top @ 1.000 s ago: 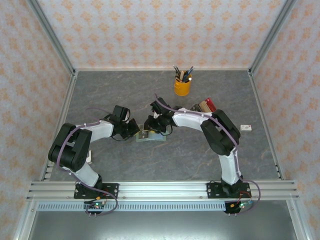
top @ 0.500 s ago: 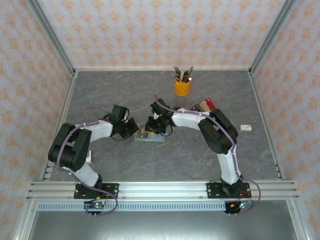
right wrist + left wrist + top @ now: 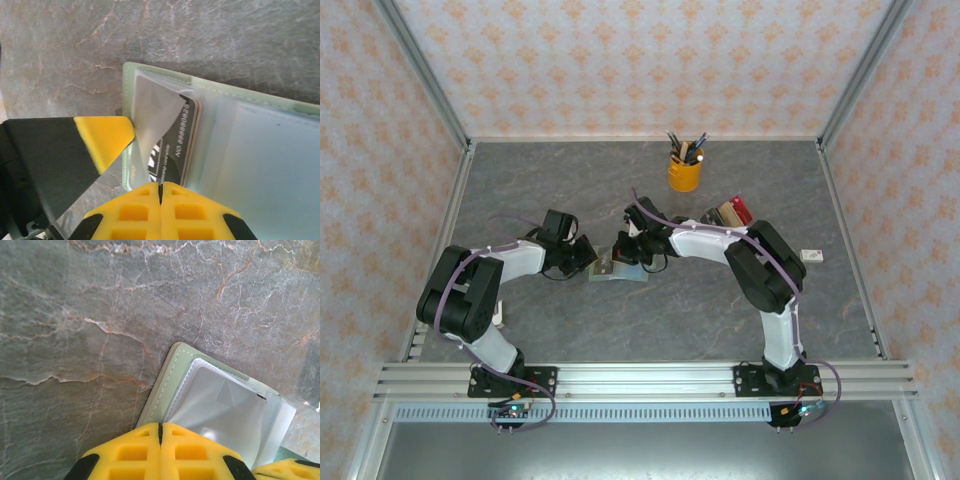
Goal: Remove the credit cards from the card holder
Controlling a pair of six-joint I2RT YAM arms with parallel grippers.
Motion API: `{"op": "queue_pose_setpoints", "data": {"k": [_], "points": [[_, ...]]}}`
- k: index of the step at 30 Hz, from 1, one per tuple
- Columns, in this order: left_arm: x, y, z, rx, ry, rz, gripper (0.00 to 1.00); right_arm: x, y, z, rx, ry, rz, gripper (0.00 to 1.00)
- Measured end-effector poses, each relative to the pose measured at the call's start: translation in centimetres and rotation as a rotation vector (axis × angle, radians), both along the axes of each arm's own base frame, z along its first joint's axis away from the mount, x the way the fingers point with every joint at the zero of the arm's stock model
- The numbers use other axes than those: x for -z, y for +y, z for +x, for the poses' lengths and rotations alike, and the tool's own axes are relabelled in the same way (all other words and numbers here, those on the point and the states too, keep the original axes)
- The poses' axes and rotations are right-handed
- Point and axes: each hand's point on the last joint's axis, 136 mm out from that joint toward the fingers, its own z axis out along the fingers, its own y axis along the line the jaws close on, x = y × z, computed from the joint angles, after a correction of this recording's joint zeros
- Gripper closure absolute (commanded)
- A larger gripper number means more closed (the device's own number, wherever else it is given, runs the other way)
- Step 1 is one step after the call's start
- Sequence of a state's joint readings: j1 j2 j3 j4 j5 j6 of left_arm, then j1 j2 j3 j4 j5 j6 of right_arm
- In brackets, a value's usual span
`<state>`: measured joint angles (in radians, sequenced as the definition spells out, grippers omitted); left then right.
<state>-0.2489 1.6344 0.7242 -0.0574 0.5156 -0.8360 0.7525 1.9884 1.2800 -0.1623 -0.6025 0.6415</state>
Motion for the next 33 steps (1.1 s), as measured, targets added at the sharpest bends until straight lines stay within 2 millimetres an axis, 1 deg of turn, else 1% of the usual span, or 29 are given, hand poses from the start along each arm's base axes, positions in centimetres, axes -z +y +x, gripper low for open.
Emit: {"op": "queue_pose_setpoints", "data": {"k": [4, 6, 8, 10, 13, 16, 20, 22, 25, 29, 33], "points": [[0.0, 0.0, 0.0, 0.0, 0.0, 0.0, 1.0, 0.7, -1.0, 0.1, 0.021, -0.003, -0.066, 0.81], [0.0, 0.0, 0.0, 0.0, -0.001, -0.001, 1.0, 0.6, -1.1, 0.3, 0.02, -0.007, -0.08, 0.75], [0.0, 0.0, 0.0, 0.0, -0.001, -0.001, 1.0, 0.2, -0.8, 0.5, 0.013, -0.012, -0.075, 0.71], [0.0, 0.0, 0.0, 0.001, -0.002, -0.002, 1.0, 0.2, -0.4, 0.7, 0.004, -0.011, -0.066, 0.71], [0.0, -0.1, 0.0, 0.002, -0.005, -0.004, 1.0, 0.8, 0.1, 0.8, -0.006, 0.007, -0.063, 0.72], [0.0, -0.1, 0.1, 0.004, -0.01, -0.009, 1.0, 1.6, 0.1, 0.8, -0.01, 0.023, -0.079, 0.79], [0.0, -0.2, 0.1, 0.004, -0.01, -0.01, 1.0, 1.8, -0.1, 0.7, -0.012, 0.03, -0.096, 0.83], [0.0, -0.2, 0.1, 0.004, -0.011, -0.01, 1.0, 1.8, -0.2, 0.8, -0.011, 0.03, -0.099, 0.82], [0.0, -0.2, 0.0, 0.004, -0.012, -0.011, 1.0, 1.7, -0.1, 0.8, -0.014, 0.028, -0.096, 0.76], [0.0, -0.2, 0.1, 0.005, -0.014, -0.013, 1.0, 1.7, 0.1, 0.8, -0.019, 0.03, -0.089, 0.75], [0.0, -0.3, 0.1, 0.011, -0.015, -0.02, 1.0, 2.1, 0.3, 0.8, -0.032, 0.045, -0.093, 0.74]]}}
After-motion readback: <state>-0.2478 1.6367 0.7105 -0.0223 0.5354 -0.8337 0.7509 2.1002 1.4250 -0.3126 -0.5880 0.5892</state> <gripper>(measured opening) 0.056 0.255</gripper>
